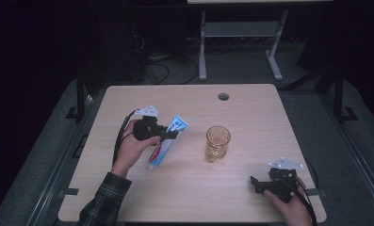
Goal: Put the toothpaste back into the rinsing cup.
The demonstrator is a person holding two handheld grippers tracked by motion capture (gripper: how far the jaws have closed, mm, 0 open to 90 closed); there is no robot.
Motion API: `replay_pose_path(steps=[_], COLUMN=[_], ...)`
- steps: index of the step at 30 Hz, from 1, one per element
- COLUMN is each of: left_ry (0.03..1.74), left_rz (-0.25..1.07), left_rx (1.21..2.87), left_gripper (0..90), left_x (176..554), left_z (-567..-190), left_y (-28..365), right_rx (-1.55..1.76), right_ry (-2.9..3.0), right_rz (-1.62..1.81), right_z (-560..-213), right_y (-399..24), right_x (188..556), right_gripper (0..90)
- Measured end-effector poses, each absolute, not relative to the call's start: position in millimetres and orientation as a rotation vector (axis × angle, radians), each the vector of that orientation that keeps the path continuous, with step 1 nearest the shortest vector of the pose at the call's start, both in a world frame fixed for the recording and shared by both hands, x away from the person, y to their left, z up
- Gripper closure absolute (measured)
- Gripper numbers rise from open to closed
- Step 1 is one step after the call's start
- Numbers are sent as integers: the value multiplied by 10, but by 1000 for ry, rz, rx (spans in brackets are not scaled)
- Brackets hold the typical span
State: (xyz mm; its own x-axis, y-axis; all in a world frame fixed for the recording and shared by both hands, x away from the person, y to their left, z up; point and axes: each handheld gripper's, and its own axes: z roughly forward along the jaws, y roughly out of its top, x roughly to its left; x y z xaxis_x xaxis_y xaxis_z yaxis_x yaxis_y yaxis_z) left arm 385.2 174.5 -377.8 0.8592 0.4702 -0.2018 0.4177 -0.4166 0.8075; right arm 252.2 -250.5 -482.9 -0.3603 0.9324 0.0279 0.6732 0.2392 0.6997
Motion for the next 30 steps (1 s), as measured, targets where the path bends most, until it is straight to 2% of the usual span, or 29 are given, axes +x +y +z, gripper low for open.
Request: replay_pose_path(steps=[30], left_ry=[451], left_rz=[70], left_rx=[1969], left_gripper=[726], left_x=[3883], left_z=[-3199], left_y=[1479], right_rx=[1473], right_ry=[2123], right_rz=[891], right_z=[-4828], right_y=[-2505], right_x=[2522], right_gripper=[8])
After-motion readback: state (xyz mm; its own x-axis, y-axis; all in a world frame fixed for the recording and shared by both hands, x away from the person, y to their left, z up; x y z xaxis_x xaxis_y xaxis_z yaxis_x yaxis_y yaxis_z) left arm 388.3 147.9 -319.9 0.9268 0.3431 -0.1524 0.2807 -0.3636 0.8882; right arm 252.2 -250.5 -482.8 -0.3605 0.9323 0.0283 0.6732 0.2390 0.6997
